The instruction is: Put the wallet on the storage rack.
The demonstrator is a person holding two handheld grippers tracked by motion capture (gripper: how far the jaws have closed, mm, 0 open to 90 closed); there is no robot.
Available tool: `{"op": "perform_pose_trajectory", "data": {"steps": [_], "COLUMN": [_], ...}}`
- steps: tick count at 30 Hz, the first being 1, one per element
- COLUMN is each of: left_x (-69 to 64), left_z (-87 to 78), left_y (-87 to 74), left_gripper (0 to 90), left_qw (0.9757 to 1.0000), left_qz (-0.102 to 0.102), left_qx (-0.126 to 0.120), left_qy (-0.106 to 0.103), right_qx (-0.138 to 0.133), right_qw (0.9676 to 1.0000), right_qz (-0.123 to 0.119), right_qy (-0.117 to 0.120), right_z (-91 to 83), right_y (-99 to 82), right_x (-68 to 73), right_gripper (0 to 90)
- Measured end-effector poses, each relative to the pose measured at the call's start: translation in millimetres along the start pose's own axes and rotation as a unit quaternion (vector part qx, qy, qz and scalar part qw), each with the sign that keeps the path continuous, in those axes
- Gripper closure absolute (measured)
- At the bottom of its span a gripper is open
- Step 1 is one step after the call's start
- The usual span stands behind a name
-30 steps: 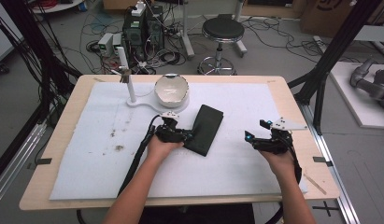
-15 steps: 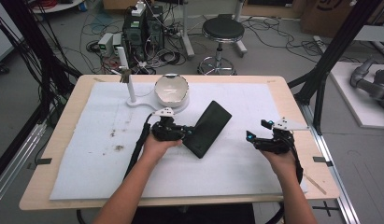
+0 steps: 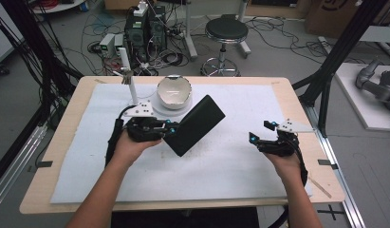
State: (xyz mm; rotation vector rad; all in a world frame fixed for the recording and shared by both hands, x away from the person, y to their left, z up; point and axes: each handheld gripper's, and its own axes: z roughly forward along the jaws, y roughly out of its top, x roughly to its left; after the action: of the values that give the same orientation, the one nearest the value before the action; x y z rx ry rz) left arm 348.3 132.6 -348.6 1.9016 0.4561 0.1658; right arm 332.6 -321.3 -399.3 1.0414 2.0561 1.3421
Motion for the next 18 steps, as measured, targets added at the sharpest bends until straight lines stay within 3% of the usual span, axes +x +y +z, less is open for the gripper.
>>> {"op": "perform_pose_trajectory", "data": {"steps": [4, 8, 13, 18], "left_x": [-1.3, -1.9, -5.0, -9.9], "left_z": [-17.1, -20.9, -17.2, -14.1], "left_y": [-3.3, -9.5, -12.9, -10.8], "left_gripper": [81.5, 81.5, 81.5, 81.7], "left_qw": [0.9998, 0.9988, 0.9972, 0.9964], "left_qz": [0.015, 0.028, 0.047, 0.057], "left_qx": [0.014, 0.040, 0.058, 0.050], "left_qy": [-0.001, 0.002, -0.007, -0.037], "right_qx": [-0.007, -0.018, -0.033, -0.032], "right_qw": [0.9999, 0.9992, 0.9958, 0.9887], "right_qz": [-0.004, -0.018, -0.023, -0.035], "right_qy": [0.010, 0.030, 0.082, 0.142], "right_z": [-1.4, -4.2, -2.9, 4.1], "right_y": [2.2, 6.0, 10.3, 14.2], "right_x": [0.7, 4.3, 9.1, 18.5], "right_gripper": [19.3, 19.3, 19.2, 19.2]}}
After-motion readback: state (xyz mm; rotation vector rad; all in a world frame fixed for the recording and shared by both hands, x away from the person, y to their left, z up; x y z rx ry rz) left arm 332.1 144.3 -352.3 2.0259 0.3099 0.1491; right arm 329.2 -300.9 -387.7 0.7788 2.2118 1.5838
